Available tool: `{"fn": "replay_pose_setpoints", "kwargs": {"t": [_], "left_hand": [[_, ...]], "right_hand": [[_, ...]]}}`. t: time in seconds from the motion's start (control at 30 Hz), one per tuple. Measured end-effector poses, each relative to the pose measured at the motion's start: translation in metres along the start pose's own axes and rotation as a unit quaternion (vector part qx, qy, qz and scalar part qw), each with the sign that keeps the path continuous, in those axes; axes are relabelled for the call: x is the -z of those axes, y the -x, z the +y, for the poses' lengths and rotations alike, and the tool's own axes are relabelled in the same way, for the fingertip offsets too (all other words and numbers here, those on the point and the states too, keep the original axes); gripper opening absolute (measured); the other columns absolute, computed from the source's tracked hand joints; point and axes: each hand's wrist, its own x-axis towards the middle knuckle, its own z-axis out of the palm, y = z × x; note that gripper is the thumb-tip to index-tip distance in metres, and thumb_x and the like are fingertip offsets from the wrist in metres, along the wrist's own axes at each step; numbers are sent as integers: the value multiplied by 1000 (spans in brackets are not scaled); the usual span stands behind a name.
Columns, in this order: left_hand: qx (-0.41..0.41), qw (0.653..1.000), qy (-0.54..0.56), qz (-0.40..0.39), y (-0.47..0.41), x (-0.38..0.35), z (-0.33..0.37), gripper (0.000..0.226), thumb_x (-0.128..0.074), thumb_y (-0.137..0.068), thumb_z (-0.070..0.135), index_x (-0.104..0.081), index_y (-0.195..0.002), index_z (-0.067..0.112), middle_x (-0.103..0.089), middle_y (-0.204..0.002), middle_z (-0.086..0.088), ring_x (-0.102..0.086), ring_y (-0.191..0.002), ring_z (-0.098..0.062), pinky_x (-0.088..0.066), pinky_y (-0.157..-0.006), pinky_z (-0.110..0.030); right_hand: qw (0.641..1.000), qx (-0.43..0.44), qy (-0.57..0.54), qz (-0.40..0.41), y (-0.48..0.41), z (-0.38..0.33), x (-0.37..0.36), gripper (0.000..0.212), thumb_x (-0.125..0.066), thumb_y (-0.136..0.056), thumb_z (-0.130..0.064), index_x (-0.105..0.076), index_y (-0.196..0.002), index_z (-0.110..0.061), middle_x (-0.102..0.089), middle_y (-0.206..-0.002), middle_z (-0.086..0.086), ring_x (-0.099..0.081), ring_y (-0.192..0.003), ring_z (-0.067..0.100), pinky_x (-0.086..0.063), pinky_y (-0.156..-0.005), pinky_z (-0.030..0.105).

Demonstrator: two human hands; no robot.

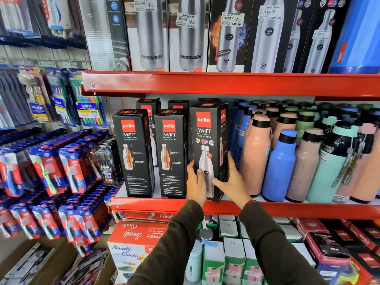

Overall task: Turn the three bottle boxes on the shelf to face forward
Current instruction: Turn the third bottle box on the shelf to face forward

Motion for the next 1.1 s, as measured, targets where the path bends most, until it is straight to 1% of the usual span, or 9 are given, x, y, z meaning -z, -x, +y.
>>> {"fn": "replay_pose_setpoints", "kwargs": {"t": [0.13,0.23,0.33,0.4,0.5,0.6,0.73,0.93,1.1], "left_hand": [[-16,999,-29,17,1,4,-7,43,-38,-104,21,-33,-146,21,-52,-126,9,-52,-115,-10,-36,-95,-23],[-31,998,-45,20,1,8,-11,40,-39,-103,19,-36,-142,23,-54,-128,10,-53,-115,-9,-38,-95,-24],[-31,998,-53,7,1,8,-15,40,-39,-102,15,-37,-142,22,-56,-131,5,-54,-119,-12,-40,-100,-26],[-30,998,-49,-5,3,8,-18,42,-39,-102,13,-35,-143,20,-53,-133,8,-51,-124,-10,-37,-104,-23],[-33,998,-47,-7,4,7,-18,45,-38,-102,10,-32,-145,19,-47,-137,8,-46,-129,-8,-35,-108,-22],[-46,998,-39,-19,5,5,-16,45,-37,-101,6,-32,-144,17,-48,-138,6,-47,-129,-8,-34,-110,-21],[-47,997,-44,-31,6,4,-17,47,-36,-101,3,-28,-147,12,-40,-142,6,-38,-133,-4,-28,-104,-2],[-37,996,-41,-66,6,7,-15,53,-36,-102,4,-19,-152,8,-31,-157,-7,-28,-142,-9,-23,-122,-30],[-20,991,-89,-97,11,15,-15,60,-36,-103,9,-11,-157,14,-19,-166,-3,-17,-144,-2,-14,-117,-17]], "right_hand": [[999,23,34,-14,-3,2,-3,101,-64,-85,-7,-10,-126,-82,-35,-139,-37,-33,-123,-31,-31,-101,-1],[999,13,36,-16,-2,5,-8,97,-60,-90,-5,-13,-124,-82,-38,-132,-40,-35,-116,-35,-32,-92,-6],[999,2,44,-4,3,10,-11,86,-59,-92,-5,-16,-132,-68,-45,-141,-21,-40,-125,-19,-31,-99,-2],[999,-6,46,-4,4,13,-13,81,-58,-93,-3,-17,-142,-53,-45,-145,-12,-37,-133,-5,-32,-109,11],[999,-19,48,-5,3,17,-13,77,-56,-94,-4,-19,-152,-38,-44,-142,-14,-36,-135,0,-33,-112,22],[999,-16,41,2,4,18,-14,76,-54,-94,-2,-22,-150,-42,-42,-140,-19,-35,-133,-4,-32,-108,19],[999,-10,39,7,6,21,-14,75,-53,-93,-1,-23,-152,-37,-43,-142,-16,-35,-134,-3,-33,-111,24],[998,-14,53,22,5,19,-15,71,-55,-94,-3,-26,-153,-29,-47,-150,-2,-39,-131,1,-33,-109,23],[993,-22,65,98,10,18,-17,57,-63,-89,-6,-46,-142,-19,-61,-136,7,-56,-127,19,-46,-107,36]]}}
